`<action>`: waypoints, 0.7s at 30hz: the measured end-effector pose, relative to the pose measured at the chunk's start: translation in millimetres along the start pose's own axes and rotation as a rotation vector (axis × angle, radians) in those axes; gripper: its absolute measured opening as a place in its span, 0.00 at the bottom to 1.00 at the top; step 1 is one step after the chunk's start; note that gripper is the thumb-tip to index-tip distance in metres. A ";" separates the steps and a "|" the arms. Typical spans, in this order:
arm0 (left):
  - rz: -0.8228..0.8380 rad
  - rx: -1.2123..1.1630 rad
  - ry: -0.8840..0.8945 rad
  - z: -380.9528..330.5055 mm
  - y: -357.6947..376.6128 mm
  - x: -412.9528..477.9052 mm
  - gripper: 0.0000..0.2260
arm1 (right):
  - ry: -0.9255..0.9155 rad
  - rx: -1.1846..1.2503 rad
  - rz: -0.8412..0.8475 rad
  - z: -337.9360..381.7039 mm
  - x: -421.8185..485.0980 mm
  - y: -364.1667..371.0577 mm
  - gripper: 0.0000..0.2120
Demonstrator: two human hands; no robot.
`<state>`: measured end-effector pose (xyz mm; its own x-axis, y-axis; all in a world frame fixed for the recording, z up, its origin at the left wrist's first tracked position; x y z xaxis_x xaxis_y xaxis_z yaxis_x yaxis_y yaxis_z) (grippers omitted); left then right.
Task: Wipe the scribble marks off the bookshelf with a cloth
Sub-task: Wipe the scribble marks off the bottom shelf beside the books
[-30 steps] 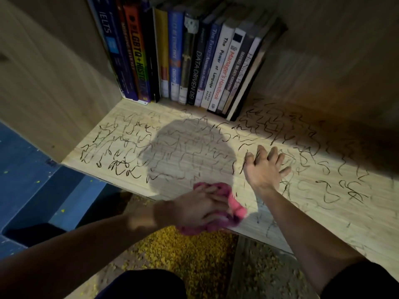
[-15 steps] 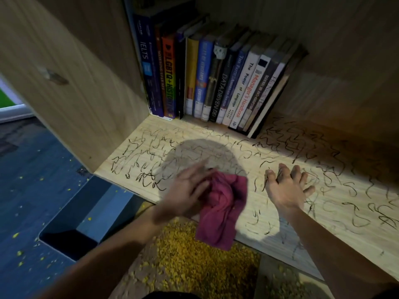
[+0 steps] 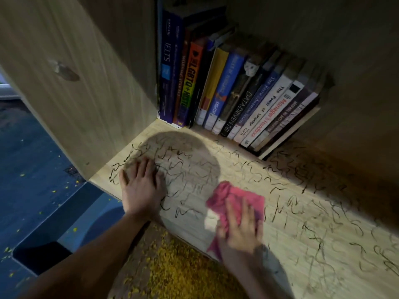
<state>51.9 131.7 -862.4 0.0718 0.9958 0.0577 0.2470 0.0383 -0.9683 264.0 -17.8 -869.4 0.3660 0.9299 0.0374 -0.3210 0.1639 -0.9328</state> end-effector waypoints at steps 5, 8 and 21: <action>0.055 0.015 -0.014 0.1 5.1 2.2 0.32 | 0.553 -0.028 0.017 -31.1 103.9 -15.1 0.31; 0.072 0.018 -0.010 0.3 5.7 2.8 0.33 | 0.535 -0.054 0.076 16.9 147.5 13.7 0.31; 0.063 0.033 -0.017 -1.5 4.6 4.2 0.37 | -0.060 0.102 0.122 117.0 201.1 53.1 0.29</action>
<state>54.8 135.9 -866.3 0.0691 0.9976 -0.0072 0.2105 -0.0216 -0.9773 218.3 216.5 -869.5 0.2667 0.9625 -0.0500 -0.4481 0.0779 -0.8906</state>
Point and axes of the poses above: each hand's wrist, its own x-axis towards the middle knuckle, its own y-axis out of the palm, z = x × y, the point moved 7 cm from there along x, towards the middle knuckle, and after that the axes turned 10 degrees about x, right-handed, at the moved point
